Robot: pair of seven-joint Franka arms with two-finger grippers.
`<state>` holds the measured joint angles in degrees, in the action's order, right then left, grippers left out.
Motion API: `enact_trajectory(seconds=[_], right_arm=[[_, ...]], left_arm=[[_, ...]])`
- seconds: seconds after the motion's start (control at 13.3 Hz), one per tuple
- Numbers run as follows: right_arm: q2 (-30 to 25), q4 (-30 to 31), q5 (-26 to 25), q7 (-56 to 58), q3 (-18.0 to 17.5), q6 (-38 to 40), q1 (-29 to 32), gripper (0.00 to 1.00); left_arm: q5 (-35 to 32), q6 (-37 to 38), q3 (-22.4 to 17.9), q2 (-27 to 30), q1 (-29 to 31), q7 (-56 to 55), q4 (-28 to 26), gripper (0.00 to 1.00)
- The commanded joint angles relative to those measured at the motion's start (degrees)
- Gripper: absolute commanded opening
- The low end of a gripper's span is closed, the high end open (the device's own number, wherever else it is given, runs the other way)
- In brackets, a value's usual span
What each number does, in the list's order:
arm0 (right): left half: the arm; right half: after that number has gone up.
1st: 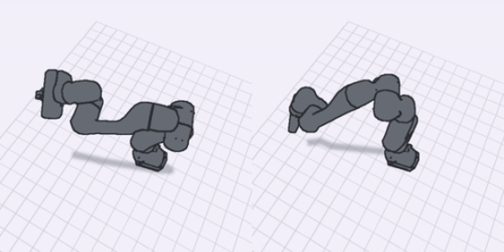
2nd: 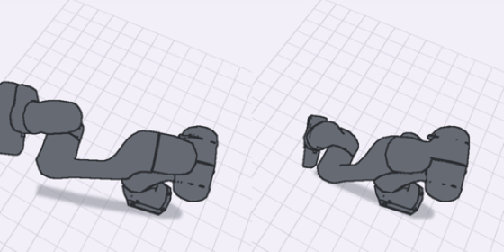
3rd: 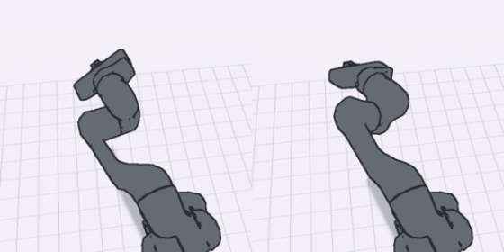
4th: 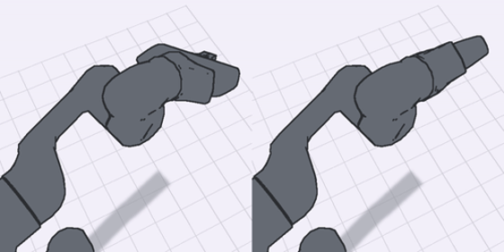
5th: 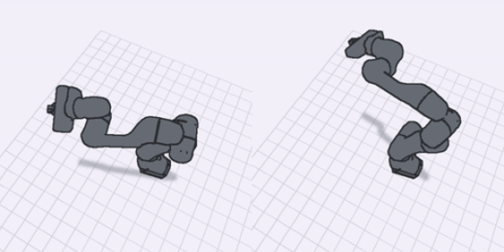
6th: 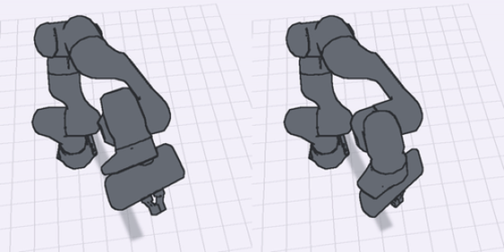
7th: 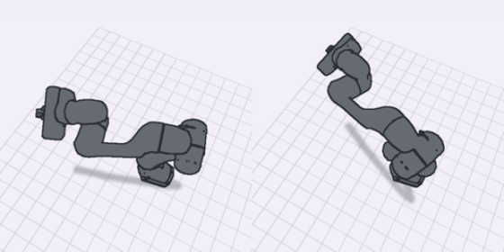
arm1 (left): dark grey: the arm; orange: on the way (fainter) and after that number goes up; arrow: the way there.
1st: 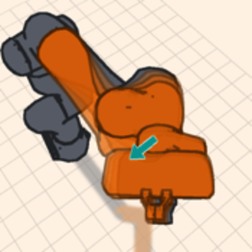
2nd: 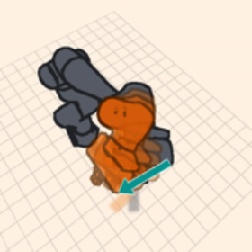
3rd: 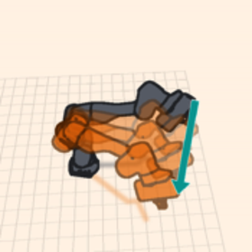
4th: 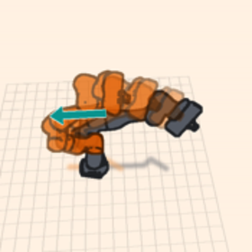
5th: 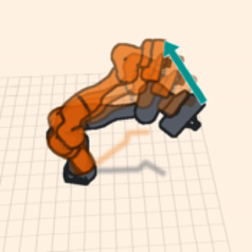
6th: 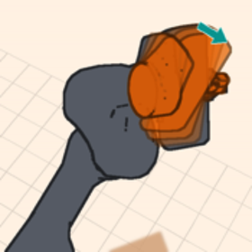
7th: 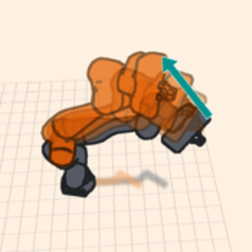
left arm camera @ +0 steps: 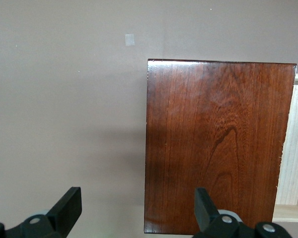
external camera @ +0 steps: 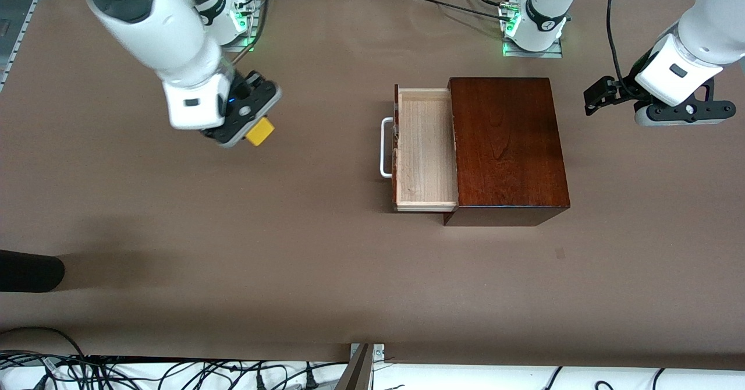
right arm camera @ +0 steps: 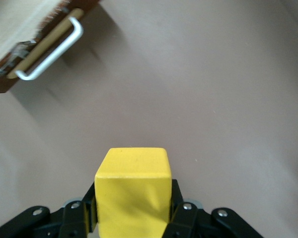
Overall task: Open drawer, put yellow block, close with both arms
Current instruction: 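Lift the yellow cube with the right gripper and carry it over the drawer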
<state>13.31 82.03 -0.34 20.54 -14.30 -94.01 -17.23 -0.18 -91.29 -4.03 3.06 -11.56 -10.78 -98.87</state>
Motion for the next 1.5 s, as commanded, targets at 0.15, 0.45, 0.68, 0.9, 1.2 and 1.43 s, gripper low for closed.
enact_trajectory(seconds=[0.15, 0.45, 0.68, 0.9, 1.2, 1.43], right_arm=[[2.68, -5.65, -2.64, 0.55, 0.14, 1.37, -9.38, 0.20], [5.49, -9.06, -3.09, 1.70, -0.03, 1.63, -13.52, 0.19], [10.84, -15.64, -3.18, 2.92, 0.06, 1.99, -15.81, 0.18], [15.77, -20.75, -3.35, 2.75, 0.32, 1.81, -17.83, 0.16], [19.29, -23.31, -5.37, 2.75, 0.50, 0.15, -20.82, 0.16], [22.27, -24.89, -5.64, 2.14, 0.76, -2.92, -22.84, 0.14]], left_arm=[[-1.32, -1.25, 0.86, -0.86, 0.92, 1.28, 1.58, 1.00], [-1.23, -0.64, 0.95, -0.95, 1.10, 0.93, 2.71, 1.00], [-1.14, -0.64, 0.69, -1.04, 1.36, 1.11, 3.51, 1.00], [-1.14, -0.90, 0.86, -1.66, 1.27, 0.84, 3.69, 1.00], [-1.14, -1.26, 0.86, -2.27, 1.19, 0.59, 3.69, 1.00], [-1.23, -1.26, 0.95, -2.36, 0.75, 0.49, 3.69, 1.00]])
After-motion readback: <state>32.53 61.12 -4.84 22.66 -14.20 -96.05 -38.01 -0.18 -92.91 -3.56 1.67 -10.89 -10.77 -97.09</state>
